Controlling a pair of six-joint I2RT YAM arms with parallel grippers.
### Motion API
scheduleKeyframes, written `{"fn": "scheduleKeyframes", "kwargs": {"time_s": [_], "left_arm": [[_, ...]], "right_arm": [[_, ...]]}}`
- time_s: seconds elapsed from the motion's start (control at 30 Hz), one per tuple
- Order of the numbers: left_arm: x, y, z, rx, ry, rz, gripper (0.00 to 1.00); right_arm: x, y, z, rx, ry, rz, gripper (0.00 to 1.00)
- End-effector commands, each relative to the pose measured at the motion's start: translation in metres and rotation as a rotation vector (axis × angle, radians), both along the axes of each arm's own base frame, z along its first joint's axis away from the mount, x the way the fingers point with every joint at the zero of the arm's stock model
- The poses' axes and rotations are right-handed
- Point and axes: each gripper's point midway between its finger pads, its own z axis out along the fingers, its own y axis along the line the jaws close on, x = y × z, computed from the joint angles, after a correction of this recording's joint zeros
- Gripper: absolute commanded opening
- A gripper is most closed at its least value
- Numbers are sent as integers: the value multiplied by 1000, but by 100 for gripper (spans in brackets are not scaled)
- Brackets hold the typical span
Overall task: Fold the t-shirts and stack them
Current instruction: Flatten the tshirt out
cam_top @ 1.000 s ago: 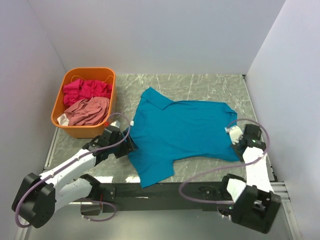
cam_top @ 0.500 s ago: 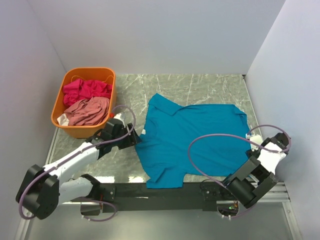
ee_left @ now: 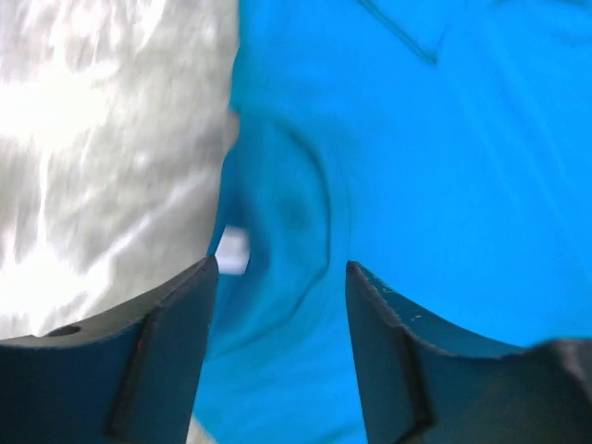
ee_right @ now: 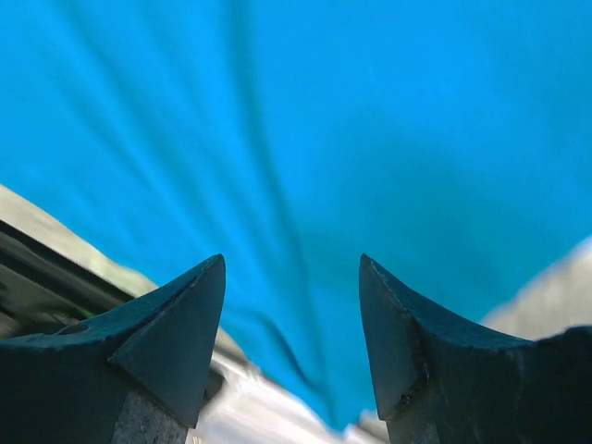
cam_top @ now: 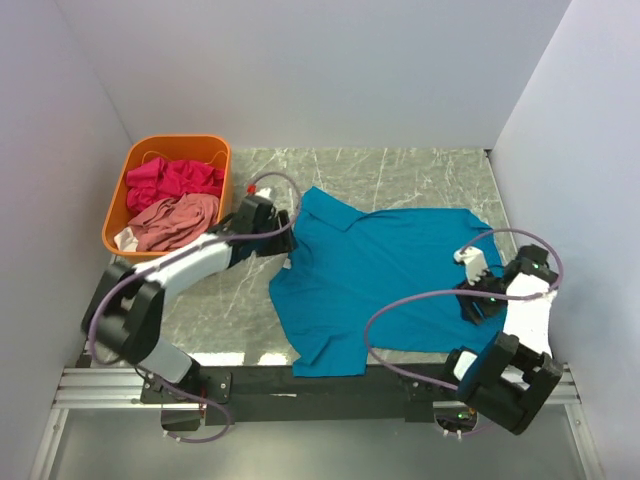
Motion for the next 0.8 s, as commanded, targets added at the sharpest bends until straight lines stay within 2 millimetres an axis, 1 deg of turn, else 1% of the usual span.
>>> {"fn": "scheduleKeyframes", "kwargs": {"time_s": [0.0,0.03,0.07,0.1,0.13,0.2,0.23,0.3,0.33,0.37,0.4,0.47,0.5,0.67,0.77], "left_arm": [[33,-10,2,63,-25,-27,61],[40,-7,-2,91,-26,-5,60],[43,-7,-5,104,-17,-4,59],[50,-9,-9,120,-13,4,59],[51,-8,-13,130,-1,7,58],[59,-10,-16,147,-3,12,58],[60,-8,-18,161,5,14,58],[68,-8,-22,186,8,21,57],[69,-5,-25,208,16,30,56],[71,-4,-28,218,21,34,50],[74,-6,-33,226,30,33,49],[73,-6,-44,245,57,26,48],[75,-6,-45,245,59,25,48],[76,-9,-59,263,91,5,47],[78,-14,-60,251,97,-9,46]], "right_arm": [[37,39,26,136,-117,17,66],[43,45,31,151,-130,24,66],[47,51,33,168,-134,34,66],[53,61,38,198,-148,41,66],[58,65,43,208,-163,50,66],[64,71,47,236,-168,46,66],[68,75,51,249,-178,51,66],[71,77,54,270,-181,43,66],[72,80,56,285,-186,43,66],[73,81,57,294,-189,41,66],[73,83,57,306,-192,33,66],[72,87,59,327,-207,31,65],[70,89,58,333,-204,29,66],[68,92,65,342,-225,31,66],[68,93,67,346,-233,32,66]]}}
